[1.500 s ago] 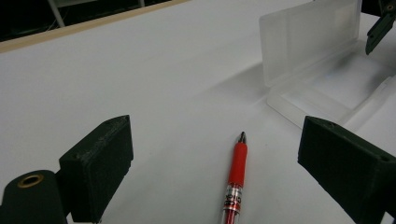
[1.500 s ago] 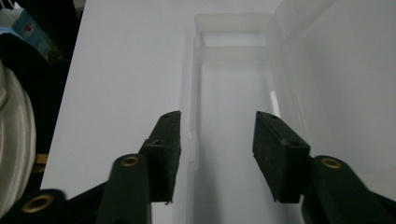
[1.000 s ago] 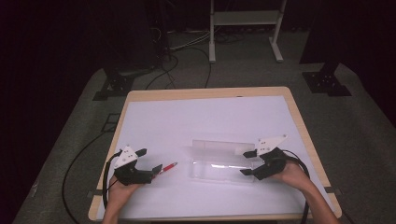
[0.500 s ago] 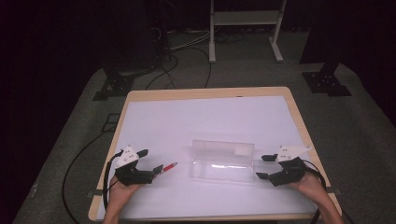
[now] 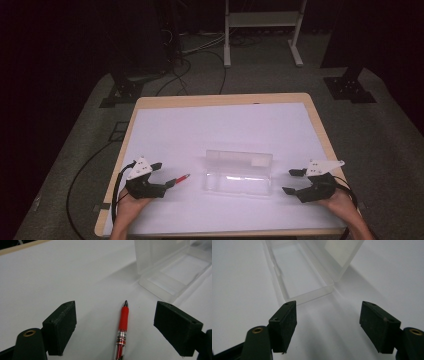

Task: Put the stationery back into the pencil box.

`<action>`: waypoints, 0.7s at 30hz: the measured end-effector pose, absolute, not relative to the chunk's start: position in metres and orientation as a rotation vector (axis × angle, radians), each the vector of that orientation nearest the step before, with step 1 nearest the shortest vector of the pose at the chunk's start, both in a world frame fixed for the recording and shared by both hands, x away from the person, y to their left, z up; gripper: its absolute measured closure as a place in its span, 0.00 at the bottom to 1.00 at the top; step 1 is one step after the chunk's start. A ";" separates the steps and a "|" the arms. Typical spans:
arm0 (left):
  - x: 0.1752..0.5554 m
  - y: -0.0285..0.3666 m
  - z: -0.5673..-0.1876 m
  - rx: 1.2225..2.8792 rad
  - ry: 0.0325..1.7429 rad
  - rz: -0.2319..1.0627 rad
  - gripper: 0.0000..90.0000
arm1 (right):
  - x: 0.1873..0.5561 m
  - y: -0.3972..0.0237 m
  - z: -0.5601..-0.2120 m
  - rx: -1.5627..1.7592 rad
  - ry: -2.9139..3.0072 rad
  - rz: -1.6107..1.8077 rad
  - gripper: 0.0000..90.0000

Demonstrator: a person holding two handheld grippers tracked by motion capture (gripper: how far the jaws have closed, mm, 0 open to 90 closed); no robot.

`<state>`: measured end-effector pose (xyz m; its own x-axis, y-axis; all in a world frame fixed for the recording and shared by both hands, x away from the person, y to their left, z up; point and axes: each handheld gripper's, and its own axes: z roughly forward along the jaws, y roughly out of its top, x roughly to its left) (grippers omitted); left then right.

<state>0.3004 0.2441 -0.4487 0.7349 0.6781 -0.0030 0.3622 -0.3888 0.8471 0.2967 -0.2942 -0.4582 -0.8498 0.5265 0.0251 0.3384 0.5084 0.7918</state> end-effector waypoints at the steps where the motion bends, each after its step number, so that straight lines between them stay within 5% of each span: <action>1: 0.301 0.243 -0.450 2.016 0.784 0.424 0.21 | 0.297 -0.295 -0.459 0.750 2.533 1.258 0.33; 10: 0.306 0.238 -0.458 2.107 0.788 0.360 0.33 | 0.299 -0.303 -0.462 0.785 2.518 1.255 0.31; 21: 0.305 0.235 -0.460 2.176 0.778 0.348 0.64 | 0.298 -0.309 -0.464 0.805 2.497 1.256 0.31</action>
<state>0.3054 0.2352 -0.4598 0.7748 0.6322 -0.0048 0.4175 -0.5059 0.7548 0.2977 -0.3093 -0.4636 -0.8219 0.5683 0.0381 0.3694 0.4808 0.7952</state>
